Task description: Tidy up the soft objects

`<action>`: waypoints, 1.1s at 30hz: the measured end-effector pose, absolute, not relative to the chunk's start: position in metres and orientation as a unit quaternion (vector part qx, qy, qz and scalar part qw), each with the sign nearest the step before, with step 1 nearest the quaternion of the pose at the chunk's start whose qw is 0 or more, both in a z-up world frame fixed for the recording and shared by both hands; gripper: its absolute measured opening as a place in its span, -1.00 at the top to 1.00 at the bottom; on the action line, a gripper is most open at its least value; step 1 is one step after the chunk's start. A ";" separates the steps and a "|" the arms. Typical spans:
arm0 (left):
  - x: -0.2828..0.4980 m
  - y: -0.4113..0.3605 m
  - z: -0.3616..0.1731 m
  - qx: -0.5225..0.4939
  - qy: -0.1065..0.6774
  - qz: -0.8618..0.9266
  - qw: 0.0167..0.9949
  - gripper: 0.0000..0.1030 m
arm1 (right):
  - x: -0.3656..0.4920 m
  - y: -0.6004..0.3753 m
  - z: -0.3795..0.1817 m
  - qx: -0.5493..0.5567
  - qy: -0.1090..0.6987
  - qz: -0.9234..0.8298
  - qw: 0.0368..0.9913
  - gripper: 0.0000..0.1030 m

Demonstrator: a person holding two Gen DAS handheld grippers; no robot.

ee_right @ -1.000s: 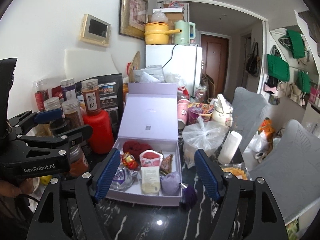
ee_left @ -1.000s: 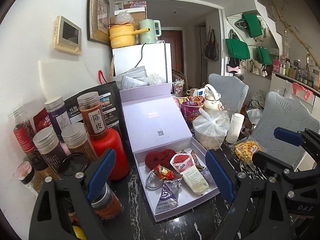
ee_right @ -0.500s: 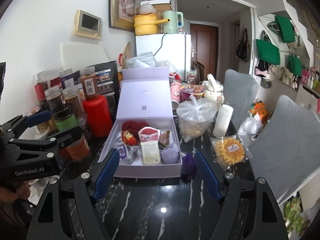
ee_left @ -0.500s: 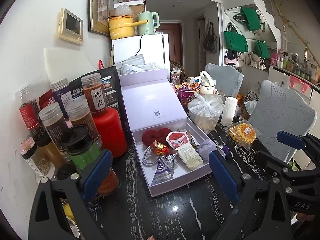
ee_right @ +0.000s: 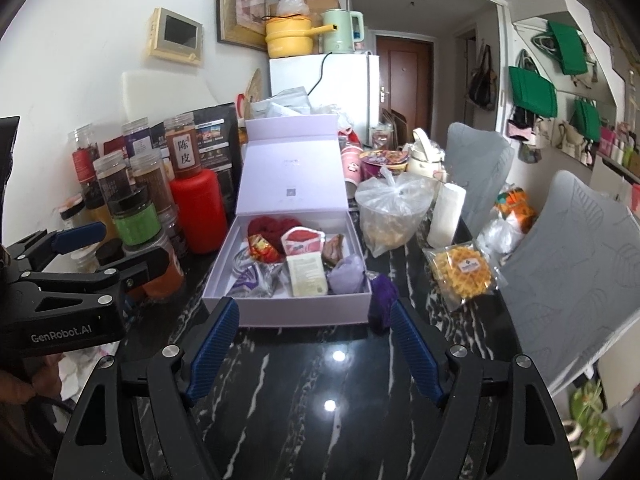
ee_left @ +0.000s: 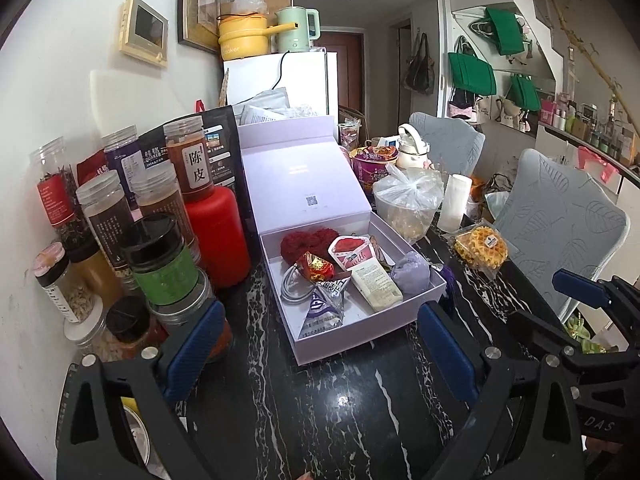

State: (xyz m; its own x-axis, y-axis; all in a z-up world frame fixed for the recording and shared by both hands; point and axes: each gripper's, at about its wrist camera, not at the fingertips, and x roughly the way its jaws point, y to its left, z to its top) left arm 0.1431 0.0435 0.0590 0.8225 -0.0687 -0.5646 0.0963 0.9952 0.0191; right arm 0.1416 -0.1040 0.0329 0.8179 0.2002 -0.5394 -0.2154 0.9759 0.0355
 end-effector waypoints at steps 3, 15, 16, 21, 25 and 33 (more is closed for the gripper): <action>0.142 0.043 0.058 0.022 0.296 -0.044 0.954 -0.92 | 0.142 -0.104 0.033 -0.014 0.280 0.109 0.954 -0.53; 0.145 0.042 0.056 0.020 0.301 -0.046 0.952 -0.92 | 0.142 -0.103 0.032 -0.015 0.285 0.105 0.953 -0.53; 0.145 0.042 0.057 0.020 0.301 -0.047 0.952 -0.92 | 0.142 -0.103 0.032 -0.015 0.286 0.105 0.952 -0.53; 0.145 0.041 0.057 0.021 0.302 -0.048 0.952 -0.92 | 0.143 -0.104 0.031 -0.016 0.287 0.103 0.952 -0.53; 0.146 0.040 0.057 0.022 0.303 -0.050 0.952 -0.92 | 0.144 -0.104 0.031 -0.017 0.287 0.102 0.952 -0.53; 0.147 0.040 0.057 0.022 0.303 -0.050 0.951 -0.92 | 0.145 -0.105 0.030 -0.017 0.288 0.101 0.952 -0.53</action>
State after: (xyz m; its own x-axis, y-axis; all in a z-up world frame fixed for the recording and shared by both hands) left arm 0.1467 0.0398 0.0568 0.8113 -0.0812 -0.5789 0.1083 0.9940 0.0124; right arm 0.1450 -0.1049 0.0303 0.8139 0.1826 -0.5515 -0.2019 0.9791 0.0261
